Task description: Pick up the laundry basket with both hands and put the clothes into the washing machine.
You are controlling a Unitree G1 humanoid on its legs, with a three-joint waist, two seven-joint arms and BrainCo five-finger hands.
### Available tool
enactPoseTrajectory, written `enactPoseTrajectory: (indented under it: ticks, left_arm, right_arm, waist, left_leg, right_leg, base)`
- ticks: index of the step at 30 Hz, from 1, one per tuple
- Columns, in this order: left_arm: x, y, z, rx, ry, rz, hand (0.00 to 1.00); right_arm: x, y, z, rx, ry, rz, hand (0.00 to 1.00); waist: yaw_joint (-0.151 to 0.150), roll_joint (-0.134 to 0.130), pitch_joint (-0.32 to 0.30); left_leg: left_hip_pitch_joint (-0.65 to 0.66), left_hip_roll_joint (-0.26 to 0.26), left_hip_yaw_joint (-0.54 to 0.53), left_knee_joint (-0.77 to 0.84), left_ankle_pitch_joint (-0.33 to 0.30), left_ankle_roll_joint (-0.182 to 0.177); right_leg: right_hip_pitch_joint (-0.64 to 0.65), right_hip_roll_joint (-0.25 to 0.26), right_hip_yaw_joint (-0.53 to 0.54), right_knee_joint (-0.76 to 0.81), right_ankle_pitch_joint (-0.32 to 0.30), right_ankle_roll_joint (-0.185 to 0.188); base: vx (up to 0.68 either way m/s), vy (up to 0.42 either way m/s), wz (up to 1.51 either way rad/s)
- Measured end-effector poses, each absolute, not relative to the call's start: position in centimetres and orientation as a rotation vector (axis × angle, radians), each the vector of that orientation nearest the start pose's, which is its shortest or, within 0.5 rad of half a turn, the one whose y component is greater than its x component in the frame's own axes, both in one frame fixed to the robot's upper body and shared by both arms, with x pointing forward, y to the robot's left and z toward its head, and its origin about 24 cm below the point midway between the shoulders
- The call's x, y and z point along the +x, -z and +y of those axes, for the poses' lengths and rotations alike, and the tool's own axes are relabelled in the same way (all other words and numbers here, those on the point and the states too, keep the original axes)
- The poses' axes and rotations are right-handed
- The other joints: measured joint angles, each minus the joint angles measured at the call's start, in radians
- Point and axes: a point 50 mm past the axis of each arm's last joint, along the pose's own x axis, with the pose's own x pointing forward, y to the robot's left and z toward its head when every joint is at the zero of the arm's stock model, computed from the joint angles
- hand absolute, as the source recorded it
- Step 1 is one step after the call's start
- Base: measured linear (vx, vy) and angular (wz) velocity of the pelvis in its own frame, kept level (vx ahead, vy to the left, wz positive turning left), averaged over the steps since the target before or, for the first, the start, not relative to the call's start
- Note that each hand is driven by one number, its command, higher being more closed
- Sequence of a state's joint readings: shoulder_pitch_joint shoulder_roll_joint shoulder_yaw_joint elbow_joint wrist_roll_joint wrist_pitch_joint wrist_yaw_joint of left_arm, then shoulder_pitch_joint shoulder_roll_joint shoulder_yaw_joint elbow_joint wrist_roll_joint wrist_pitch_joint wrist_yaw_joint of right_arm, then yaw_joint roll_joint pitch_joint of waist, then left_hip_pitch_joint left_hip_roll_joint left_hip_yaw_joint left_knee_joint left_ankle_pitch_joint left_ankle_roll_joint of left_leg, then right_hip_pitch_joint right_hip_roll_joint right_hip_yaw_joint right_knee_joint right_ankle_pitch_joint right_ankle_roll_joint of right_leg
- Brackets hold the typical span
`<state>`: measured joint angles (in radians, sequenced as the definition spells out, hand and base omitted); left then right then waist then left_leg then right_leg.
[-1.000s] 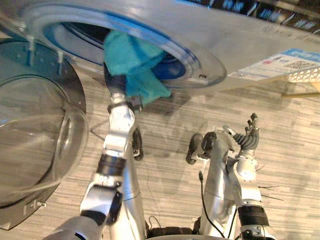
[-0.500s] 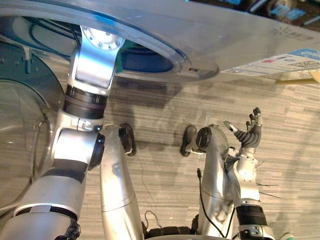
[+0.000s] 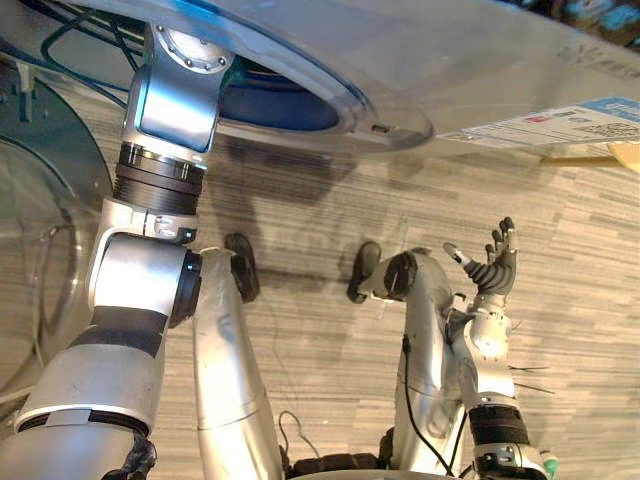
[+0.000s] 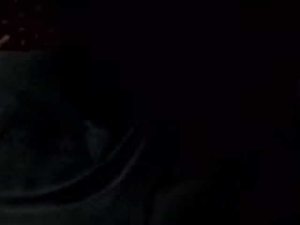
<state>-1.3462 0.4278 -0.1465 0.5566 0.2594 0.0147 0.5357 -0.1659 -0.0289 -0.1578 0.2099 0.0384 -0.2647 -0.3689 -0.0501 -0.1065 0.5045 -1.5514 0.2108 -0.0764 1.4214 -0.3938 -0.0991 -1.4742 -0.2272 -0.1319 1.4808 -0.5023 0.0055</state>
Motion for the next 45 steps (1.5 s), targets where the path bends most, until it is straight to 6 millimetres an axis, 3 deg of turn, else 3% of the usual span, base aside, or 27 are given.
enactPoseTrajectory:
  ticks: [3, 10, 14, 17, 23, 25, 27, 28, 30, 31, 33, 35, 36, 37, 42, 45]
  left_arm:
    - [37.5, -36.8, 14.6, 0.546, -0.439, -0.845, 0.00]
    - [38.0, -36.1, 14.7, 0.687, -0.402, -0.808, 0.00]
    - [38.0, -35.4, 15.9, 0.742, -0.437, -0.795, 0.00]
    - [37.7, -33.5, 16.8, 0.739, -0.451, -0.766, 0.00]
    - [37.2, -28.3, 18.3, 0.937, -0.500, -0.673, 0.00]
    - [36.8, -25.7, 19.6, 0.931, -0.524, -0.596, 0.00]
    - [36.2, -20.7, 21.2, 0.863, -0.527, -0.440, 0.00]
    - [35.9, -19.1, 21.3, 0.829, -0.515, -0.397, 0.00]
    - [33.9, -12.6, 21.1, 0.656, -0.458, -0.224, 0.00]
    - [33.2, -10.8, 20.9, 0.608, -0.442, -0.173, 0.00]
    - [30.2, -5.0, 20.2, 0.441, -0.401, 0.006, 0.00]
    - [27.2, -0.6, 19.1, 0.299, -0.356, 0.154, 0.00]
    - [26.4, 0.6, 18.8, 0.263, -0.346, 0.199, 0.00]
    - [24.3, 3.3, 18.3, 0.171, -0.329, 0.309, 0.00]
    - [18.6, 9.6, 18.0, 0.004, -0.322, 0.612, 0.00]
    - [15.8, 12.3, 18.3, -0.028, -0.344, 0.766, 0.00]
  right_arm:
    - [27.5, -5.9, -20.1, 0.055, 0.484, -0.213, 0.00]
    - [27.6, -6.0, -20.3, 0.036, 0.456, -0.212, 0.00]
    - [27.7, -5.9, -20.1, 0.034, 0.441, -0.206, 0.00]
    - [27.8, -5.1, -20.0, 0.028, 0.435, -0.163, 0.00]
    - [27.8, -3.3, -18.4, 0.021, 0.363, -0.067, 0.00]
    - [27.7, -3.1, -18.3, 0.019, 0.363, -0.059, 0.00]
    - [27.4, -2.6, -18.4, 0.013, 0.365, -0.030, 0.00]
    - [27.2, -2.4, -18.4, 0.012, 0.365, -0.017, 0.00]
    - [26.1, -0.9, -18.7, 0.001, 0.365, 0.051, 0.00]
    - [25.7, -0.4, -18.8, -0.002, 0.367, 0.073, 0.00]
    - [24.9, 1.2, -19.0, -0.012, 0.373, 0.155, 0.00]
    - [23.4, 3.5, -19.3, -0.027, 0.384, 0.271, 0.00]
    - [22.9, 4.3, -19.3, -0.030, 0.386, 0.312, 0.00]
    - [21.5, 6.0, -19.4, -0.034, 0.383, 0.399, 0.00]
    - [17.7, 9.6, -20.4, -0.037, 0.425, 0.602, 0.00]
    - [16.2, 10.8, -21.5, -0.026, 0.484, 0.682, 0.00]
  waist:
    - [0.001, 0.000, 0.000]
    - [0.009, 0.000, 0.000]
    - [0.010, -0.001, -0.001]
    - [0.013, 0.000, -0.001]
    - [0.044, -0.001, -0.011]
    - [0.045, 0.000, -0.043]
    - [0.053, 0.001, -0.051]
    - [0.059, 0.001, -0.051]
    - [0.068, 0.002, -0.077]
    - [0.068, 0.002, -0.087]
    - [0.085, 0.002, -0.095]
    - [0.092, 0.007, -0.127]
    - [0.093, 0.010, -0.143]
    - [0.094, 0.019, -0.186]
    - [0.094, 0.067, -0.311]
    - [0.093, 0.100, -0.375]
  left_leg:
    - [0.000, 0.000, -0.001, 0.000, 0.001, -0.002]
    - [0.005, 0.000, 0.000, -0.008, 0.007, -0.006]
    - [0.025, 0.000, 0.003, -0.025, 0.016, -0.013]
    - [0.068, 0.003, 0.001, -0.053, 0.025, -0.021]
    - [0.220, 0.016, 0.002, -0.185, 0.064, -0.042]
    - [0.251, 0.016, 0.001, -0.228, 0.079, -0.051]
    - [0.343, 0.018, 0.003, -0.287, 0.088, -0.061]
    - [0.373, 0.020, 0.004, -0.304, 0.090, -0.064]
    - [0.486, 0.021, 0.012, -0.392, 0.106, -0.071]
    - [0.514, 0.020, 0.016, -0.415, 0.110, -0.073]
    - [0.660, 0.024, 0.045, -0.524, 0.131, -0.074]
    - [0.806, 0.020, 0.079, -0.661, 0.167, -0.067]
    - [0.846, 0.017, 0.087, -0.703, 0.179, -0.066]
    - [0.946, 0.018, 0.111, -0.808, 0.204, -0.055]
    - [1.208, 0.013, 0.204, -1.074, 0.283, -0.045]
    - [1.330, -0.002, 0.255, -1.214, 0.323, -0.040]
  right_leg:
    - [-0.001, 0.001, -0.001, 0.001, 0.000, -0.001]
    - [-0.002, 0.000, 0.000, 0.001, 0.002, -0.005]
    - [0.010, 0.001, 0.000, -0.005, 0.006, -0.011]
    - [0.051, 0.003, -0.007, -0.024, 0.006, -0.012]
    - [0.200, 0.016, -0.046, -0.130, 0.021, -0.039]
    - [0.230, 0.018, -0.060, -0.162, 0.025, -0.045]
    - [0.320, 0.028, -0.073, -0.213, 0.026, -0.047]
    - [0.350, 0.034, -0.077, -0.230, 0.027, -0.048]
    - [0.460, 0.039, -0.095, -0.303, 0.029, -0.050]
    - [0.485, 0.041, -0.098, -0.325, 0.031, -0.049]
    - [0.616, 0.052, -0.101, -0.422, 0.054, -0.042]
    - [0.747, 0.058, -0.108, -0.543, 0.087, -0.027]
    - [0.782, 0.061, -0.111, -0.582, 0.099, -0.023]
    - [0.874, 0.075, -0.114, -0.684, 0.130, -0.011]
    - [1.099, 0.100, -0.108, -0.954, 0.227, 0.023]
    - [1.191, 0.114, -0.081, -1.086, 0.280, 0.040]
  base:
    - [0.01, -0.010, 0.00]
    - [0.01, -0.014, 0.01]
    - [0.01, -0.043, 0.02]
    - [0.01, -0.064, 0.03]
    - [0.00, -0.085, 0.05]
    - [0.02, -0.097, 0.10]
    - [0.05, -0.076, 0.04]
    - [0.06, -0.081, 0.02]
    - [0.07, -0.088, 0.12]
    - [0.10, -0.079, 0.10]
    - [0.12, -0.051, -0.04]
    - [0.15, -0.001, 0.00]
    - [0.17, 0.037, -0.02]
    - [0.16, 0.062, -0.06]
    - [0.18, 0.079, -0.19]
    - [0.15, 0.098, -0.31]
